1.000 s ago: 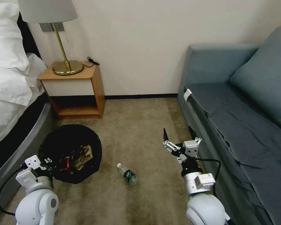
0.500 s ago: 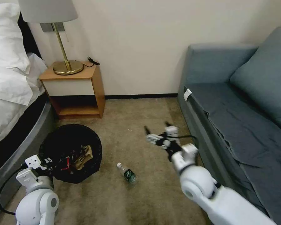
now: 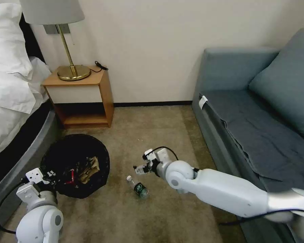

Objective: Pick up the trash bin, then pick up the garbage on the floor and place it into the trash bin.

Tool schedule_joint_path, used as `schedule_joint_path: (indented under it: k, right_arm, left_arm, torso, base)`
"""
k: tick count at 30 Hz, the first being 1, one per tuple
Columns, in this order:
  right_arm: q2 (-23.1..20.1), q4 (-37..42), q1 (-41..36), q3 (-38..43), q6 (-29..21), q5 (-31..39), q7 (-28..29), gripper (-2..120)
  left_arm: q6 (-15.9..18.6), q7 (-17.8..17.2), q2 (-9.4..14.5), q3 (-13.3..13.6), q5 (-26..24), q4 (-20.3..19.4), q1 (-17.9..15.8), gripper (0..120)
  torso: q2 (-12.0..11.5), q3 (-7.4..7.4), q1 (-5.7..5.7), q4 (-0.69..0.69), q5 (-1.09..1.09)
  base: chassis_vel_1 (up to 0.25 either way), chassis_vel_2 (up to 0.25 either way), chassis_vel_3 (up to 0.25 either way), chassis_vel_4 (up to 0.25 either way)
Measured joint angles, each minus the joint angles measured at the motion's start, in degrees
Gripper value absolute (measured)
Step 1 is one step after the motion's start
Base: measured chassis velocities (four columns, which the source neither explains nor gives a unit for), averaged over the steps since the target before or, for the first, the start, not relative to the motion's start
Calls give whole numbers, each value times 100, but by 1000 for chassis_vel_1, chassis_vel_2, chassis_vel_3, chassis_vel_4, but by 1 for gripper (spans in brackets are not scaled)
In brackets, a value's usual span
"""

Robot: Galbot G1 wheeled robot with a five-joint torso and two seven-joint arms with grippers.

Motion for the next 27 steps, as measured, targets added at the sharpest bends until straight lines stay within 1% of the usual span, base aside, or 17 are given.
schedule_joint_path:
  k: [2, 3, 4, 8, 9, 13, 20, 24, 27]
  right_arm:
    - [272, -384, 173, -413, -9, -63, -232, 100]
    - [393, -508, 219, -535, -17, -79, -317, 100]
    - [393, -508, 219, -535, -17, -79, -317, 100]
    - [953, -1138, 327, -991, 33, -283, -744, 100]
    - [953, -1138, 327, -991, 33, -283, -744, 100]
    - [1314, -1739, 316, -1282, 228, -541, -932, 100]
    - [1413, -2196, 232, -1542, 469, -822, -1107, 100]
    - [1482, -2447, 152, -1632, 609, -982, -1193, 100]
    - [1570, -2764, 51, -1654, 762, -1129, -1290, 99]
  left_arm:
    - [-30, -1, -11, -18, 2, -13, 36, 2]
    - [-35, 5, -16, -23, 1, -24, 45, 2]
    - [-35, 5, -16, -23, 1, -24, 45, 2]
    - [-46, 6, -20, -69, -15, -119, 104, 2]
    - [-46, 6, -20, -69, -15, -119, 104, 2]
    - [-47, 6, -17, -129, -47, -183, 150, 2]
    - [-62, 5, -26, -152, -58, -207, 185, 2]
    - [-73, 5, -36, -143, -58, -208, 188, 2]
    - [-82, 5, -41, -128, -57, -194, 190, 2]
  torso:
    - [0, 0, 0, -1, -2]
    - [0, 0, 0, 0, 1]
    - [0, 0, 0, 0, 1]
    - [0, 0, 0, 1, 0]
    - [0, 0, 0, 1, 0]
    - [0, 0, 0, 1, 0]
    - [0, 0, 0, -1, -1]
    - [0, -1, 0, 0, 0]
    - [0, 0, 0, -1, 0]
  base:
    - [0, 0, 0, 0]
    - [0, 0, 0, 0]
    - [0, 0, 0, 0]
    - [0, 0, 0, 0]
    - [0, 0, 0, 0]
    - [0, 0, 0, 0]
    - [0, 0, 0, 0]
    - [0, 0, 0, 0]
    - [0, 0, 0, 0]
